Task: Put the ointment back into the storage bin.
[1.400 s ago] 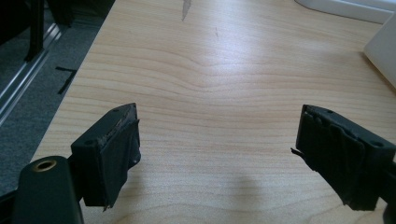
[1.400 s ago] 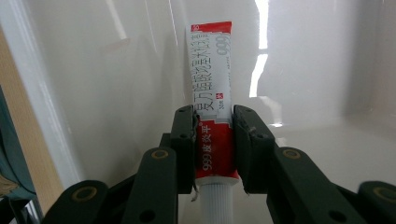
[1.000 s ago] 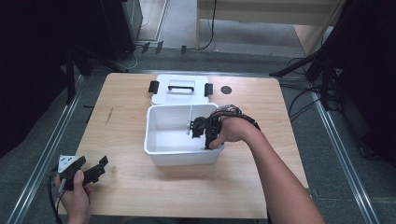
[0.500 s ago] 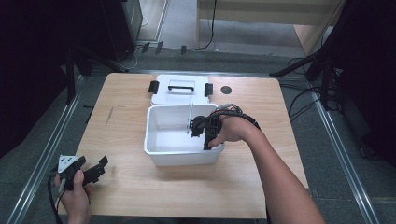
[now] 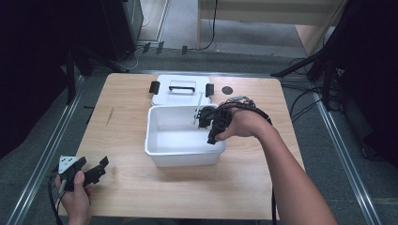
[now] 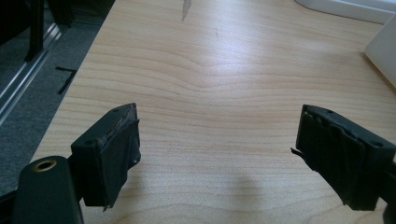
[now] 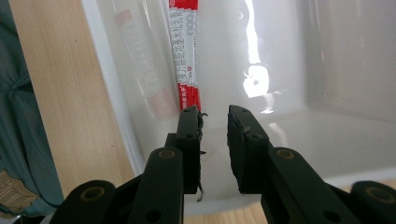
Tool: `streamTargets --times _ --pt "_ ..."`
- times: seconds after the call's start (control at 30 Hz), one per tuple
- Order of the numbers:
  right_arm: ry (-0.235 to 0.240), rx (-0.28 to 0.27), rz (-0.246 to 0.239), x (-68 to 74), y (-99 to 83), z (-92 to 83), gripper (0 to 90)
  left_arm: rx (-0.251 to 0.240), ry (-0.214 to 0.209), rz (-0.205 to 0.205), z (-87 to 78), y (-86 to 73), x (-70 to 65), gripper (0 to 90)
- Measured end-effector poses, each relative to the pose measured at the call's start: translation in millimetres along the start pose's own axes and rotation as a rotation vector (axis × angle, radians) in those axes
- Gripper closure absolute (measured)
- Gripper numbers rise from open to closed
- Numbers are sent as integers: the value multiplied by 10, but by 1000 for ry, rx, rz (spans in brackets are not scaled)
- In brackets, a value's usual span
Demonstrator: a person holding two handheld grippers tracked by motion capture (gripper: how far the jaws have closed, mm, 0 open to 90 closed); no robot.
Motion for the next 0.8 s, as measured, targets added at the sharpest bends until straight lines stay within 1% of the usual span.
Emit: streamTargets --times 0.1,0.13,0.2,0.27,0.33,0.37,0.4,0.5,0.57,0.7,0.77,0.8 --pt "-8 -18 10 -3 -68 -103 750 1 2 1 1 1 -1 141" --pt "-16 -21 24 -1 -117 -166 748 1 1 1 2 1 -1 141" --pt "-22 -29 18 -8 -134 -186 748 3 2 1 3 1 -2 141" --pt "-28 -43 33 -5 -210 -269 747 4 3 3 4 2 -2 141" --pt "-31 -47 37 -5 -236 -291 747 5 4 4 3 2 -3 141" --pt "-36 -52 48 -4 -290 -331 746 3 5 6 5 2 -4 141" --pt "-36 -52 48 -4 -290 -331 746 3 5 6 5 2 -4 141" --pt "-44 -47 60 -10 -404 -367 742 4 6 7 6 2 -6 141" --pt "-43 -46 64 -11 -433 -374 742 4 6 7 6 1 -7 141" --pt "-42 -48 81 -15 -545 -391 737 3 7 7 8 1 -10 141" --pt "-40 -49 101 -17 -612 -388 729 3 7 7 8 1 -10 141" --pt "-39 -56 101 -22 -635 -380 723 3 7 8 8 1 -10 141"
Point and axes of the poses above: each handheld gripper's, and its own axes: z roughly forward along the jaws, y roughly out of its top, x roughly to its left, the point moved 2 cm from there along z, roughly forward along the jaws, and after that the axes turned 2 degrees about x, right-handed, at the moved point
